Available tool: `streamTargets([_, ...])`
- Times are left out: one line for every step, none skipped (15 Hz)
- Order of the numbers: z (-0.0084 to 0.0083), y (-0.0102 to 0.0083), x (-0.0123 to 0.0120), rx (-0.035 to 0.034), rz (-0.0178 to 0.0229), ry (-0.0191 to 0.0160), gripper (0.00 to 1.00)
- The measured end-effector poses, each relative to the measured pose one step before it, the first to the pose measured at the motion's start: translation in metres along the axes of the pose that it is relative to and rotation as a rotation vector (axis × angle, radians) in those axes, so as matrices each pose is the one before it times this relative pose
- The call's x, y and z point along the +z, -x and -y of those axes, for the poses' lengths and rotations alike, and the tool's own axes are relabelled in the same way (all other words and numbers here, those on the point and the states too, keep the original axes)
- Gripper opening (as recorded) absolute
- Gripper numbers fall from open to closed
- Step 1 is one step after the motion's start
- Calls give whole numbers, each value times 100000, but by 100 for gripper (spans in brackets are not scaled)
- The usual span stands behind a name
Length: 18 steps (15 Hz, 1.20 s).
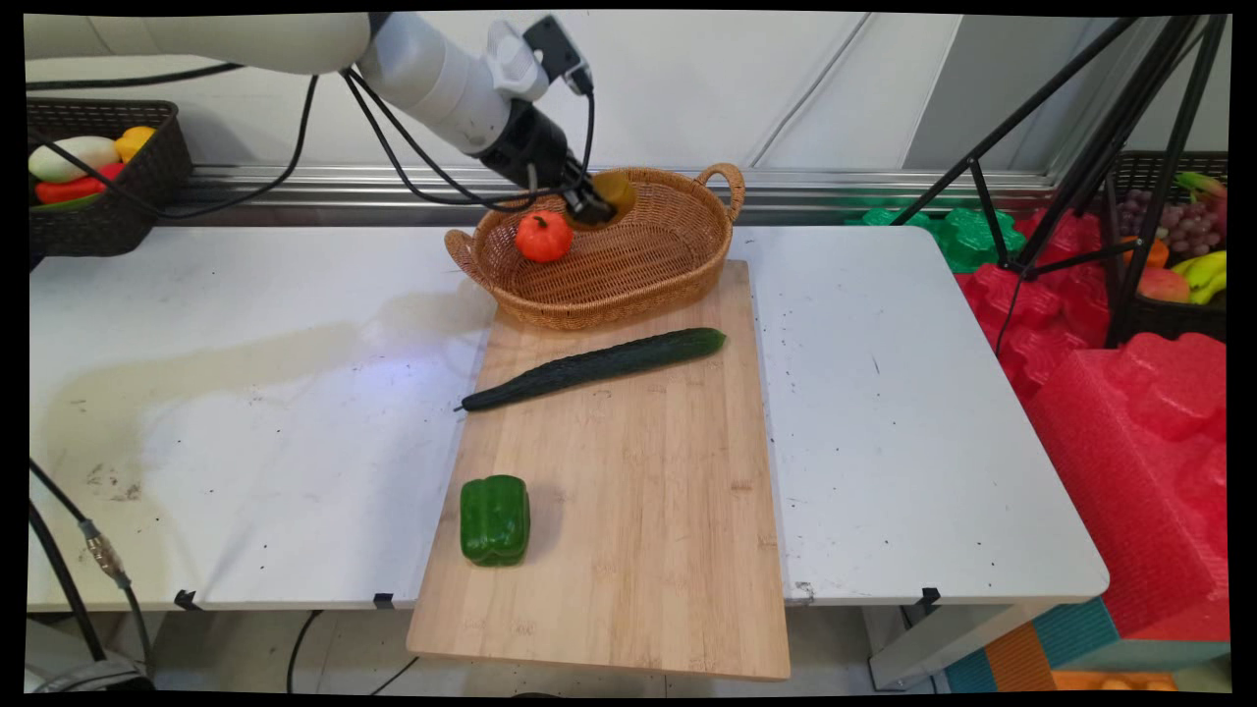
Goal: Place the picked object in the vegetable basket
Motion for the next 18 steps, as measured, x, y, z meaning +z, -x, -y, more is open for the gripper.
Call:
streamTargets([233,419,544,258,1693,474,0])
streamTargets([134,275,340,179,1081,351,0])
streamTargets([165,373,483,316,1448,562,0])
streamTargets([207,530,615,414,1912,731,0])
streamTargets([82,239,323,205,948,442,0])
streamTargets([64,302,324,132,1085,520,0])
streamTargets([44,251,216,26,804,420,0])
streamTargets([23,219,201,78,745,412,0])
streamTargets([11,221,179,134,701,404,0])
streamTargets([-5,203,164,147,664,424,0])
streamTargets([-9,143,116,143,480,298,0])
streamTargets([-4,136,99,112,443,257,0])
streamTargets([-4,161,127,210,516,332,0])
streamTargets([-11,137,90,197,397,297,0])
streamTargets([-6,144,41,275,317,220,100])
streamTargets([-14,95,4,381,118,185,100])
streamTargets([-9,68,-49,332,-5,112,100])
streamTargets([-18,73,-107,494,-124,147,100])
